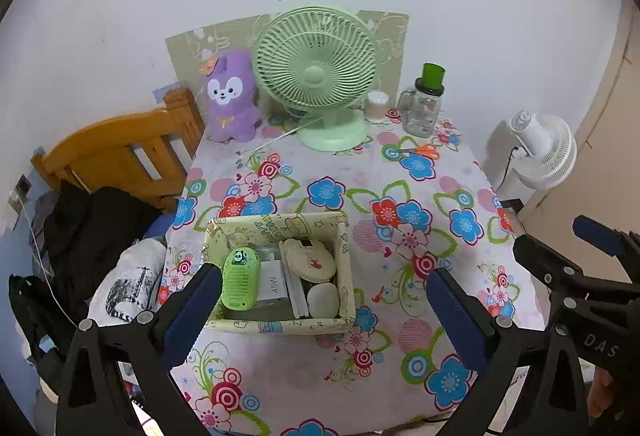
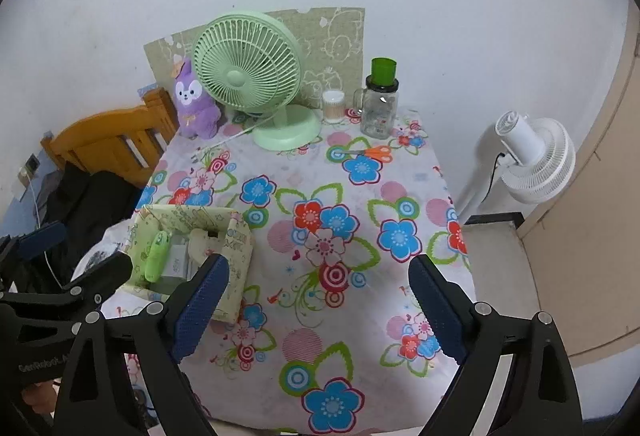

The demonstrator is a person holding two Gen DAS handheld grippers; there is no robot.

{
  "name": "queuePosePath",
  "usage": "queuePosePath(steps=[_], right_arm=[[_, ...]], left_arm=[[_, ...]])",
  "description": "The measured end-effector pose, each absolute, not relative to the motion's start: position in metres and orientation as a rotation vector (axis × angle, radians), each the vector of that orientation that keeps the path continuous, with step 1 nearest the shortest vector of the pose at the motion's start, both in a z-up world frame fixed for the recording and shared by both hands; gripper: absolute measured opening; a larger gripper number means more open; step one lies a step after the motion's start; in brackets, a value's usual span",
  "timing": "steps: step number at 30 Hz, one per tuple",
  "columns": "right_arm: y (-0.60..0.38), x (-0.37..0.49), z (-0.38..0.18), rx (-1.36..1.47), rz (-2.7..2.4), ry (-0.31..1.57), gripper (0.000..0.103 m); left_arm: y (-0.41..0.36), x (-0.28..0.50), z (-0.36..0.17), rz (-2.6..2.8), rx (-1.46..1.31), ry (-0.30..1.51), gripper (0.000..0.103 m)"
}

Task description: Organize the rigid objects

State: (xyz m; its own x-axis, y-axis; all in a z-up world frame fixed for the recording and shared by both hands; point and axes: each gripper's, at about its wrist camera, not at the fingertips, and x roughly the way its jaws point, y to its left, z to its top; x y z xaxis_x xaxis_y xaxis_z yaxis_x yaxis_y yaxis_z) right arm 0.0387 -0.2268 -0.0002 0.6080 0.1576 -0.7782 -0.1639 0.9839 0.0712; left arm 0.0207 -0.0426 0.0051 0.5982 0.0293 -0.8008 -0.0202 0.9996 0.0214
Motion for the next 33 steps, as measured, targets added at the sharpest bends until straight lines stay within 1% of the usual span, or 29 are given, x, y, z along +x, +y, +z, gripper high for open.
queuePosePath(steps=[16, 33], right_arm=[[-0.24, 0.015, 0.01, 0.003, 0.164, 0.849, 0.093], [-0.242, 0.017, 0.01, -0.005, 0.153, 0.84, 0.093]], left_arm=[[-0.058, -0.001, 0.015, 0.018, 0.021, 0.894, 0.103], [-0.062, 0.0, 0.015, 0.037, 0.016, 0.886, 0.103]])
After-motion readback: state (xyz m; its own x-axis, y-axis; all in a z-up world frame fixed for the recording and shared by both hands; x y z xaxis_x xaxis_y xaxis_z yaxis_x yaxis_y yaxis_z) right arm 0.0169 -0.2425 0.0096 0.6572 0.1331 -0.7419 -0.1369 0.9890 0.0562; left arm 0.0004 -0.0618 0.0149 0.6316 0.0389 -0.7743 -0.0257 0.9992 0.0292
